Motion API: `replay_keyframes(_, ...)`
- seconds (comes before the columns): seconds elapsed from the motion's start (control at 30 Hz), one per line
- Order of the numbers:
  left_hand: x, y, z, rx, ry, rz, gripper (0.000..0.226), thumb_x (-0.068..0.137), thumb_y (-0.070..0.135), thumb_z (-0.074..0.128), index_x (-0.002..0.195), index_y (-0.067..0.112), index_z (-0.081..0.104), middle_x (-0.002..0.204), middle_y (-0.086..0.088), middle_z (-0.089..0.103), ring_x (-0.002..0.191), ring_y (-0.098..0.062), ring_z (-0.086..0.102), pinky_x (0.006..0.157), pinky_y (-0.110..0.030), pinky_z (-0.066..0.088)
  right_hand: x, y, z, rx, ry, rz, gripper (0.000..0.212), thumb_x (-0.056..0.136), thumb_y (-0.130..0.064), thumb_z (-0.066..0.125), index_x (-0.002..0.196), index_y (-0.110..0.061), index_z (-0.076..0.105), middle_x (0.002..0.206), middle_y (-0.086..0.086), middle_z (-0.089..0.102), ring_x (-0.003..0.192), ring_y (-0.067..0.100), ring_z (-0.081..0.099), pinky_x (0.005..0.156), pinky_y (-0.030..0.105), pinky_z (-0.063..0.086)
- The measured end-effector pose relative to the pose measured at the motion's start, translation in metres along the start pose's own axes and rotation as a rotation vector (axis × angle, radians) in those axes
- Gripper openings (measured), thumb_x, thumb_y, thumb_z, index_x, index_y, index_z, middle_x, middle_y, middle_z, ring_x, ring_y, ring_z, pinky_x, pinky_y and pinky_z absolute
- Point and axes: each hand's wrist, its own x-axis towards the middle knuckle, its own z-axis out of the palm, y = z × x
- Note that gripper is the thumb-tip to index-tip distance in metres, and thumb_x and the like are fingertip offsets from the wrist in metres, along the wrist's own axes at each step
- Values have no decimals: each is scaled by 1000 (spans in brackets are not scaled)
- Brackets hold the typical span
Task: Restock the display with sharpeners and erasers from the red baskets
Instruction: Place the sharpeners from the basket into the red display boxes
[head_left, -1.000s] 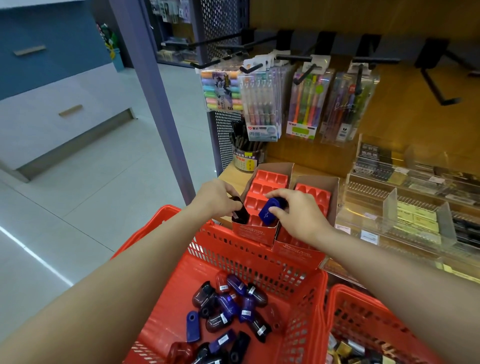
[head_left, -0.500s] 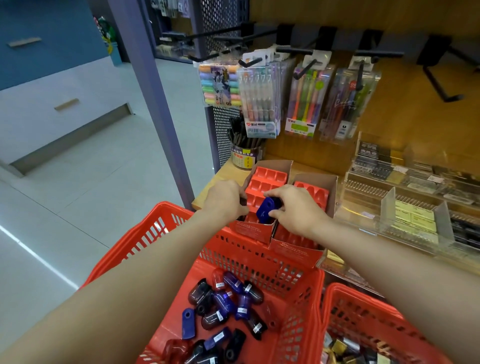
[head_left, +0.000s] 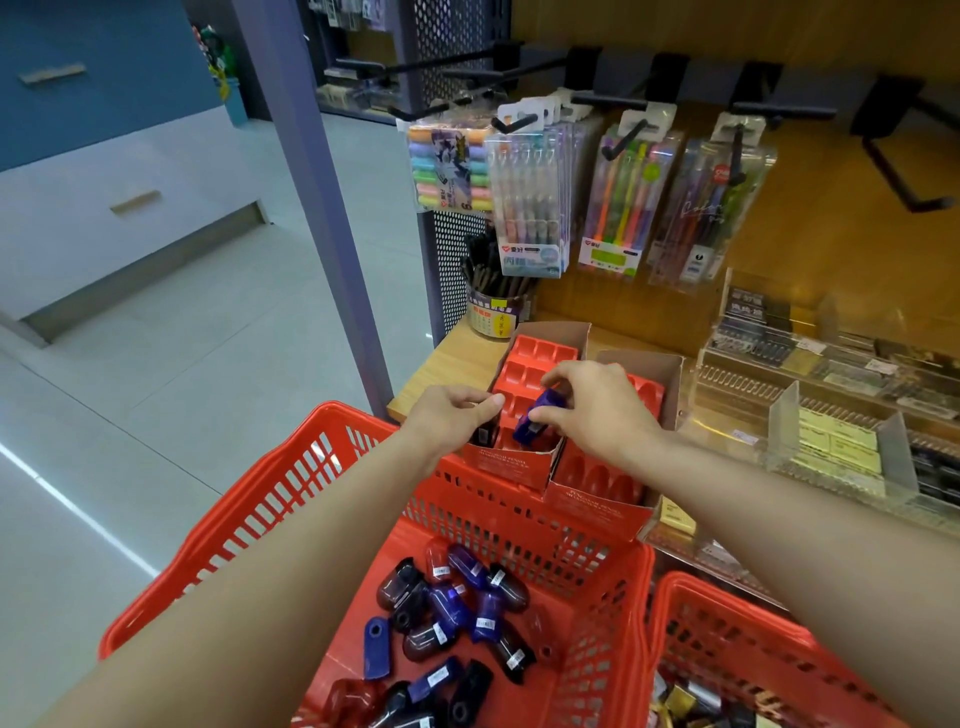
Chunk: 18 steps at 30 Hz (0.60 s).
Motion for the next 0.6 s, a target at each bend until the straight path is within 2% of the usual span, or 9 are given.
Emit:
replay_keyframes(0.13,0,-13,-1,0,-7,38,43,95,51,55,127,24,66,128,3,65,121,-15,56,106,-35,43,19,-5,-2,49,134,45,44,83,-29,77,122,-13,66,110,8,70,98,20,65,87,27,50)
replay_keyframes(0.2,0,-21,1,-40,5,73,40,99,48,48,127,26,66,122,11,65,113,-8,55,95,-26,42,32,-11,2,52,87,44,43,85,-23,75,126,-14,65,115,9,70,101,23,66,94,33,52)
replay_keyframes(0.27,1,-27,1,-101,20,74,33,100,48,47,122,33,66,110,16,65,100,-6,58,82,-23,43,41,-17,10,13,26,-5,42,86,-17,73,127,-15,64,120,8,69,104,24,66,97,34,50)
replay_keyframes(0.3,2,-28,1,-135,28,70,31,99,49,49,120,34,64,109,14,65,99,-6,59,81,-24,45,44,-21,14,-6,14,-34,41,87,-16,73,127,-15,64,121,7,68,106,24,65,97,33,49)
replay_keyframes(0.43,5,-33,2,-212,35,50,33,95,50,56,115,25,68,115,1,68,111,-18,62,99,-40,49,53,-33,20,18,32,-48,37,82,-16,78,116,-10,66,115,9,68,102,25,65,94,37,51)
replay_keyframes(0.6,6,-34,2,-241,27,45,35,93,51,58,112,24,69,113,1,69,110,-19,62,97,-37,49,55,-34,14,-56,2,-87,32,78,-19,82,107,-12,71,108,8,70,98,23,65,89,37,53)
